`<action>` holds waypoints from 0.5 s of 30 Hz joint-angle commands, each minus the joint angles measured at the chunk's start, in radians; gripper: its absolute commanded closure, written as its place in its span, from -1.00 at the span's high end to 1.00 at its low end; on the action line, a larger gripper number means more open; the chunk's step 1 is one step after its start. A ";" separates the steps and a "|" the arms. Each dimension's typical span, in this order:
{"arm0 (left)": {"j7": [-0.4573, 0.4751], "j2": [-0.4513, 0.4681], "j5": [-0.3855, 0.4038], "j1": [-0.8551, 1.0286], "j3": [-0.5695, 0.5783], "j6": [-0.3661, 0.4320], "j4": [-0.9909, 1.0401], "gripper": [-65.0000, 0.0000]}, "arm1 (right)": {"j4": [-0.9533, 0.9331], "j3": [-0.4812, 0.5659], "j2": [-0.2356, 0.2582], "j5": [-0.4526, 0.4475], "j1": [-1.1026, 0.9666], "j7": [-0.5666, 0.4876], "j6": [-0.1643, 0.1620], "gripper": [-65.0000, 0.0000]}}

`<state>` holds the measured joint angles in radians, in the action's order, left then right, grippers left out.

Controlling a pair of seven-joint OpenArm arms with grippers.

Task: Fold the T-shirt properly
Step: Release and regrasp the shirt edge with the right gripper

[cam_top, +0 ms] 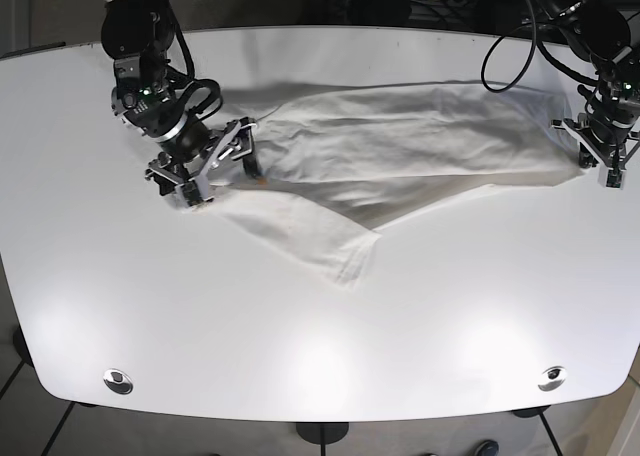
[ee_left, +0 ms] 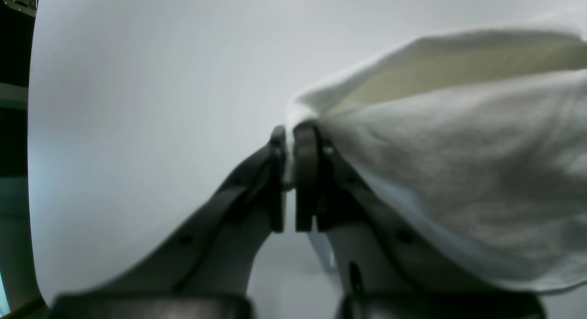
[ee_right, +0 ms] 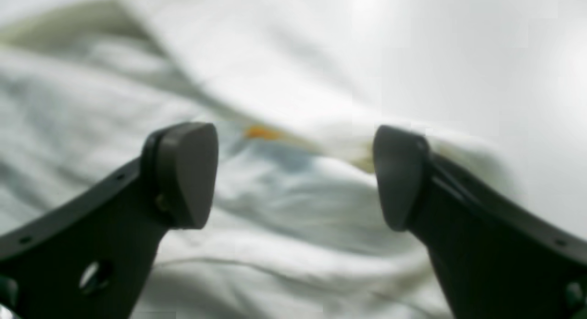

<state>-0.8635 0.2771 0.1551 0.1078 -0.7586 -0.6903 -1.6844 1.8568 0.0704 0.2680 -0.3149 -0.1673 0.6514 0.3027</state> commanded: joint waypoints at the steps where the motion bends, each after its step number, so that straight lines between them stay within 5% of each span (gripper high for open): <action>1: 0.022 0.020 0.008 -0.007 -0.005 0.001 -0.021 -0.95 | -0.004 0.098 0.057 0.023 0.065 -0.031 -0.004 0.55; 4: 0.022 0.020 0.008 -0.007 -0.005 0.001 -0.021 -0.95 | -0.035 0.204 0.053 0.199 0.116 -0.031 -0.006 0.55; 9: 0.025 -0.011 0.008 -0.007 -0.003 0.001 -0.021 -0.95 | -0.151 0.217 -0.066 0.494 0.179 -0.035 0.005 0.55; 15: 0.025 -0.012 0.008 -0.007 -0.003 0.001 -0.018 -0.95 | -0.239 0.217 -0.080 0.511 0.249 -0.037 0.006 0.54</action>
<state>-0.8623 0.2466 0.1551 0.1078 -0.7567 -0.6930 -1.6859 1.6024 0.2920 0.1856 0.1883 0.0628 0.6323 0.3145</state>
